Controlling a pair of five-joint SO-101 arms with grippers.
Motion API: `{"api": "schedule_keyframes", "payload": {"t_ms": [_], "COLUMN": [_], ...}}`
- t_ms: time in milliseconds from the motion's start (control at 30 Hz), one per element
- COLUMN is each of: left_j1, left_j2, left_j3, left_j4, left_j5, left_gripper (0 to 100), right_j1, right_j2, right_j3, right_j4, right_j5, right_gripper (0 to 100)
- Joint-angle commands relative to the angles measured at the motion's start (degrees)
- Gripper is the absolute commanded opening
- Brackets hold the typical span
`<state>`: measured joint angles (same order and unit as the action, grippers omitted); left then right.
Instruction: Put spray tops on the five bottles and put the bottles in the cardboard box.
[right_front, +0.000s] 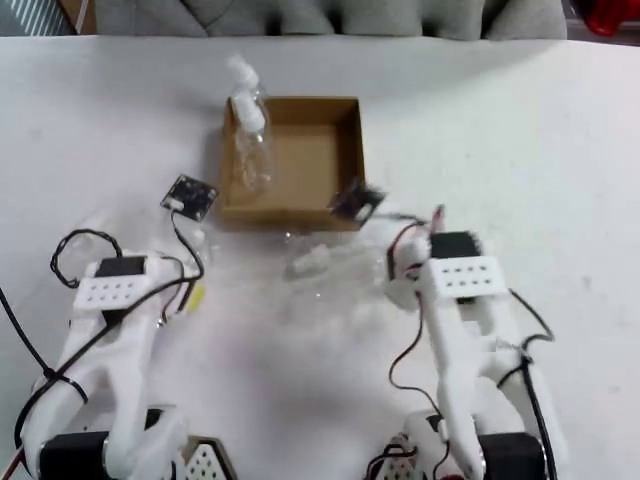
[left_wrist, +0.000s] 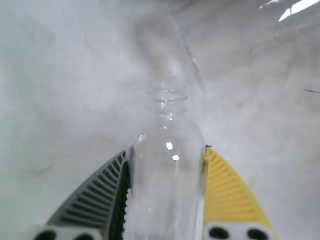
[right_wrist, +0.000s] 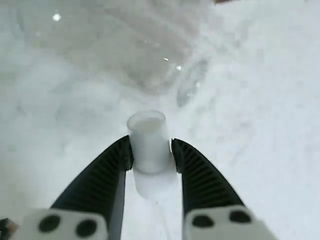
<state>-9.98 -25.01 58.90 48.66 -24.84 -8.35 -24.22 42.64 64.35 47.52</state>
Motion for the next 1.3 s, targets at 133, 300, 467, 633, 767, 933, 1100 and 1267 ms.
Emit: {"api": "schedule_keyframes", "payload": {"t_ms": [133, 300, 467, 633, 767, 933, 1100, 1267], "left_j1": [0.4, 0.4, 1.0, 3.4, 5.1, 8.8, 15.2, 22.8], "left_j2": [-0.7, -6.7, -21.5, -33.5, -39.3, -42.7, -47.0, -54.1], "left_j3": [-3.1, -2.3, 1.0, -0.4, -3.5, -5.8, -4.4, 1.8], "left_j4": [-0.1, 0.8, 0.9, 1.2, 1.3, 0.8, -3.3, -9.1], "left_j5": [0.9, 0.9, 1.1, 12.0, 21.7, 22.9, 23.0, 22.9], "left_gripper": [5, 4, 4, 5, 5, 5, 5, 5], "right_j1": [11.2, 14.4, 19.9, 20.5, 20.5, 19.9, 14.8, 9.6], "right_j2": [-5.2, -6.8, -12.8, -18.2, -21.3, -24.4, -25.5, -25.5], "right_j3": [-14.1, -16.9, -21.1, -22.0, -22.3, -22.6, -20.8, -20.5], "right_j4": [17.7, 22.3, 23.2, 22.8, 16.7, 8.8, -1.6, -9.8], "right_j5": [-9.9, -9.8, -9.8, -12.6, -25.8, -38.4, -44.3, -48.3], "right_gripper": [1.5, 1.6, 1.8, 1.8, 1.8, 1.8, 1.8, 1.6]}}
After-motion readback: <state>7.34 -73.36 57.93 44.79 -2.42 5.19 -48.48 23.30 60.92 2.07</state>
